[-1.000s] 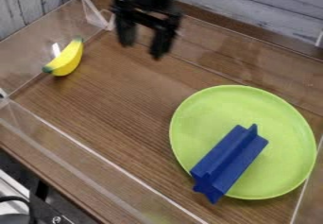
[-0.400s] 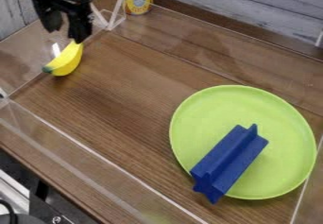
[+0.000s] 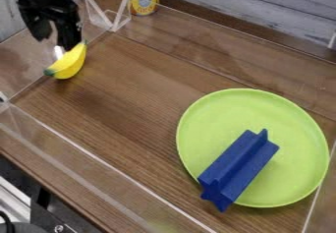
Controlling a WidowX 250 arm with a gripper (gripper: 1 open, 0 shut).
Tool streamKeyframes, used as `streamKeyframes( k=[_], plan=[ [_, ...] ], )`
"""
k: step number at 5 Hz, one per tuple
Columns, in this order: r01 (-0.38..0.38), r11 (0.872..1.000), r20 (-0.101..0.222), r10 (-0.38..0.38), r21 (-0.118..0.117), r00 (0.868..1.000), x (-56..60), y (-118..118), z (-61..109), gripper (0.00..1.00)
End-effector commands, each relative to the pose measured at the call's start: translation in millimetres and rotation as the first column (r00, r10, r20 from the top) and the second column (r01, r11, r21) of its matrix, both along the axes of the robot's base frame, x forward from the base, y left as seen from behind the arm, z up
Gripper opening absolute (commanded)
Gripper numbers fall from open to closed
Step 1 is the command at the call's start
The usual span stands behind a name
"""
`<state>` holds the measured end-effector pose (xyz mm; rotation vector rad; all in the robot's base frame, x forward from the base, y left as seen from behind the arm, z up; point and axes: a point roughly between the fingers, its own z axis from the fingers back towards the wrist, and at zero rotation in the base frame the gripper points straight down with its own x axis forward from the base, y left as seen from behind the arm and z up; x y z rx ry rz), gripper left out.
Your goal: Put the banana in the green plate
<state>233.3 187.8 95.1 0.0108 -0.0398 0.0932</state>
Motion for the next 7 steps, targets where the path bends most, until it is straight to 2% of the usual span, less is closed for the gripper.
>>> streamKeyframes(
  k=[1,3,7],
  plan=[
    [-0.023,1.000,0.031,0.023,-0.001,0.999,3.0,10,-3.2,1.00],
    [-0.049,0.998,0.033,0.050,-0.034,0.998,9.1,22,-21.3,1.00],
    [-0.098,0.991,0.002,0.099,-0.094,0.995,22.9,29,-32.5,1.00]
  ],
)
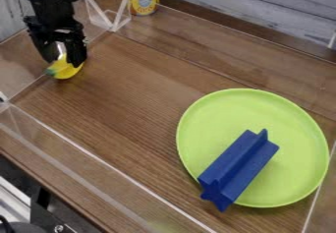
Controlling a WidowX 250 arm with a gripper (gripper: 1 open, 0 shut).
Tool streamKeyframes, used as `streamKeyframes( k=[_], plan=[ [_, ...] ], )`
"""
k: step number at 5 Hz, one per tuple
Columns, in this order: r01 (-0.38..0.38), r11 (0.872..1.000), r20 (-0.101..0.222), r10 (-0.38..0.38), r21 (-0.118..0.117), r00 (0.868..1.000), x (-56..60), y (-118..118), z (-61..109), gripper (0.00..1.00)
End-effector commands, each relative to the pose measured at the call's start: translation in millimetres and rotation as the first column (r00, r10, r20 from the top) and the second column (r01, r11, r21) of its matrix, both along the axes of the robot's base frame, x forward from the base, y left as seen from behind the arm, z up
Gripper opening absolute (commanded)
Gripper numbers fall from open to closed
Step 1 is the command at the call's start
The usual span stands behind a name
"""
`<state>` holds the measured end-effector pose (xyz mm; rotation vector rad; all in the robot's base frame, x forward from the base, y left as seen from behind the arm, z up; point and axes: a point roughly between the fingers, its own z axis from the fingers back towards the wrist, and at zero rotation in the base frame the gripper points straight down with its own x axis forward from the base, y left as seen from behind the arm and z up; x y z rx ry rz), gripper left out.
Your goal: Put the banana in the green plate
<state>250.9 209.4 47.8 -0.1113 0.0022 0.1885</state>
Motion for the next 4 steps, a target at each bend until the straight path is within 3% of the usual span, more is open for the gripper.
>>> streamKeyframes(
  k=[1,4],
  plan=[
    [-0.022,1.000,0.029,0.022,0.015,0.999,6.7,7.1,15.1,1.00],
    [-0.057,0.998,0.000,0.057,-0.028,0.998,7.4,7.4,16.7,1.00]
  ],
)
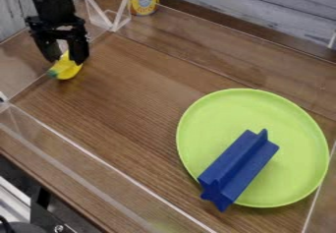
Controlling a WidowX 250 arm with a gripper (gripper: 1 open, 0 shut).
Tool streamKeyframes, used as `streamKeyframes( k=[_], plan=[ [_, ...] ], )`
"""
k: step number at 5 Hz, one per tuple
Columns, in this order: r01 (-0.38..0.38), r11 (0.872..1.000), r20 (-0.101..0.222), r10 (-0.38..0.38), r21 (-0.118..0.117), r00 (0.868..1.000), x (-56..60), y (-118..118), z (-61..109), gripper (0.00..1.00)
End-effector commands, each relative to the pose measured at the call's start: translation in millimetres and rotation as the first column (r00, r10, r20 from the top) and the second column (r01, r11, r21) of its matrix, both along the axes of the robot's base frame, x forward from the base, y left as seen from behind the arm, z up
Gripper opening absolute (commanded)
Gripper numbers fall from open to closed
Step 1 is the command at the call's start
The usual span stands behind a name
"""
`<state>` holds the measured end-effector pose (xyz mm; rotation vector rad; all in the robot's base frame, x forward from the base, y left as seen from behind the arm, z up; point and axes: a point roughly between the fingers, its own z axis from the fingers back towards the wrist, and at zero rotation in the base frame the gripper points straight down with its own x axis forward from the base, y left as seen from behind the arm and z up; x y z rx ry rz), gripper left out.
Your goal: Put the banana in the green plate
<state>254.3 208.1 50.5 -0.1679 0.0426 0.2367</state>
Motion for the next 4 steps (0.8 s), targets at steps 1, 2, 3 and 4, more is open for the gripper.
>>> streamKeyframes(
  k=[1,2,3,4],
  plan=[
    [-0.017,0.999,0.036,0.016,0.029,0.999,5.5,9,7.5,1.00],
    [-0.023,0.999,0.036,0.022,0.024,0.999,7.3,9,0.4,1.00],
    [-0.030,0.999,0.036,0.029,0.019,0.999,8.8,8,-6.4,1.00],
    [-0.035,0.999,0.038,0.035,0.013,0.999,10.4,7,-10.7,0.00]
  ],
)
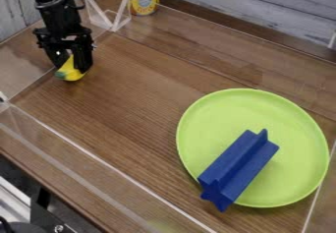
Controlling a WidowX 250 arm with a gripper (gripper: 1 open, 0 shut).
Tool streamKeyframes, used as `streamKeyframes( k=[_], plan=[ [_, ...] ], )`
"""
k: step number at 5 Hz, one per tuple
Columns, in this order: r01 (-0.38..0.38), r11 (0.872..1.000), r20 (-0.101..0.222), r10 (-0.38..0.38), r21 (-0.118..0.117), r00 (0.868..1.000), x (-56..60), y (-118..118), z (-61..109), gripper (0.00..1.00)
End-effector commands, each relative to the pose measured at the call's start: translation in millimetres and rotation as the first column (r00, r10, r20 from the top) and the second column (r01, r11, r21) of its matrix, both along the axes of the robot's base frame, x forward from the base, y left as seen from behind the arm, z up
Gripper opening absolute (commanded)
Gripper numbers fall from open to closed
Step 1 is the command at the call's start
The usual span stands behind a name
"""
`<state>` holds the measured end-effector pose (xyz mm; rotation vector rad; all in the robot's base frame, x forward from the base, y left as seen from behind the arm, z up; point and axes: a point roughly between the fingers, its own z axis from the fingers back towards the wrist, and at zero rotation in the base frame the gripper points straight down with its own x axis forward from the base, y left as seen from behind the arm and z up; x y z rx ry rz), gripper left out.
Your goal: Put the banana in the green plate
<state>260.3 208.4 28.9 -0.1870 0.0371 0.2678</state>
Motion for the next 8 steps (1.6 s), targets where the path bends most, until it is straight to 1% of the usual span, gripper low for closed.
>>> streamKeyframes(
  k=[1,3,4,5,6,7,8],
  plan=[
    [0.005,0.999,0.030,-0.007,0.036,1.000,4.3,3,20.1,0.00],
    [0.039,0.998,0.041,-0.042,0.057,0.998,3.5,-9,49.3,0.00],
    [0.067,0.993,0.072,-0.074,0.093,0.995,4.3,-25,81.4,0.00],
    [0.112,0.986,0.103,-0.125,0.122,0.987,4.7,-48,116.0,0.00],
    [0.162,0.978,0.124,-0.179,0.134,0.976,8.9,-81,139.1,0.00],
    [0.180,0.975,0.130,-0.197,0.129,0.972,5.5,-99,144.3,0.00],
    [0.187,0.975,0.136,-0.202,0.116,0.970,-0.6,-124,147.8,0.00]
  ],
)
